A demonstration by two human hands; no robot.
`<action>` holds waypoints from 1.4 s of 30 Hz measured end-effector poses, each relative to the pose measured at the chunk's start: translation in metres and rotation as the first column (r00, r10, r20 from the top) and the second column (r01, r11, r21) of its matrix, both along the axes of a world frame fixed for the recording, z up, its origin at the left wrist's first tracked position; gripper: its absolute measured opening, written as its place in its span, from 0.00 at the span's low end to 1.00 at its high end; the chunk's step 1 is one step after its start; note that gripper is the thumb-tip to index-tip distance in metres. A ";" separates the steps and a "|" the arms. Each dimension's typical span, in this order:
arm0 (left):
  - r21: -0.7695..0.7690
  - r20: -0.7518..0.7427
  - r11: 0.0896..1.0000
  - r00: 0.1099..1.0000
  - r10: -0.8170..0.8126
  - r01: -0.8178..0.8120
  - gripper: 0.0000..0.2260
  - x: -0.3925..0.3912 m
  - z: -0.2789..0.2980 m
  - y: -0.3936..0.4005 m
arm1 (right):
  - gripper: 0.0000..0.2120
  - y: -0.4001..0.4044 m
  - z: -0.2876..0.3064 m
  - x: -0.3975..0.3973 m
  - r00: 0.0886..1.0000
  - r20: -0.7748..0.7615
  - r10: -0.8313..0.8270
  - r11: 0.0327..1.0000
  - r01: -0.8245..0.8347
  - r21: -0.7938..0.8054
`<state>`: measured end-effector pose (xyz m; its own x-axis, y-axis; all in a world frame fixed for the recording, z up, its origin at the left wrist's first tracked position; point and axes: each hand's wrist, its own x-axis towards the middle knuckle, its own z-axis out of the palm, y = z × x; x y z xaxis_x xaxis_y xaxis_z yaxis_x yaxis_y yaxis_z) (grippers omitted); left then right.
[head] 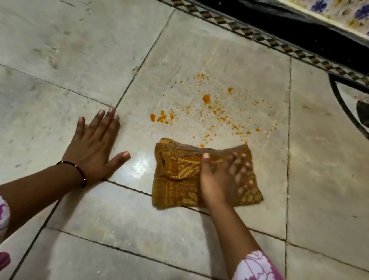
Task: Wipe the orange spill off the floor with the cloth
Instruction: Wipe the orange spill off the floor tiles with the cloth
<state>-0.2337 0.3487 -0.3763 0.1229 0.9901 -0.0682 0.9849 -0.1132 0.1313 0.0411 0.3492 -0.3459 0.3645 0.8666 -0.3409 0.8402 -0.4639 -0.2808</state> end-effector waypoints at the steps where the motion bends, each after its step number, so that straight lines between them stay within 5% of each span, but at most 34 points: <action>1: 0.004 -0.007 1.000 1.000 -0.002 0.003 0.40 -0.001 -0.001 -0.001 | 0.38 -0.001 -0.005 -0.011 0.994 0.044 0.101 0.994 -0.103 0.029; 7: -0.003 0.007 1.000 1.000 -0.001 0.002 0.40 -0.006 -0.003 0.000 | 0.36 -0.016 -0.021 -0.043 0.671 0.171 0.721 0.636 -0.739 0.222; 11: 0.000 0.056 0.999 0.998 -0.032 0.032 0.40 -0.010 -0.003 0.000 | 0.35 0.059 -0.021 -0.076 0.415 0.246 0.876 0.380 -0.908 0.179; 13: -0.003 0.067 0.999 0.997 -0.043 0.043 0.40 -0.011 -0.003 0.000 | 0.36 0.102 -0.020 -0.085 0.353 0.266 0.897 0.334 -0.936 0.116; 20: 0.002 0.119 1.000 0.993 0.008 -0.009 0.38 -0.011 -0.003 -0.001 | 0.35 0.089 -0.001 0.024 0.385 0.117 0.915 0.373 -0.921 0.115; 24: 0.016 0.108 1.000 0.994 0.012 -0.014 0.38 -0.009 -0.002 -0.003 | 0.31 0.034 0.003 -0.021 0.373 0.074 0.925 0.374 -0.927 -0.001; 29: 0.014 0.118 1.000 0.993 -0.002 0.000 0.35 -0.012 -0.001 -0.002 | 0.29 0.096 -0.014 -0.095 0.467 0.227 0.855 0.448 -0.884 0.132; 35: -0.027 0.092 0.999 0.996 0.019 -0.016 0.36 -0.011 0.001 -0.003 | 0.35 0.118 -0.015 0.027 0.644 0.327 0.692 0.661 -0.747 0.072; 38: -0.029 0.083 0.999 0.996 0.032 -0.030 0.37 -0.009 0.000 -0.002 | 0.35 0.055 -0.010 0.055 0.641 0.315 0.700 0.669 -0.743 0.023; 42: -0.019 0.062 0.999 0.997 0.046 -0.045 0.39 -0.005 -0.003 -0.003 | 0.37 0.023 -0.013 -0.004 0.593 0.275 0.757 0.605 -0.795 0.051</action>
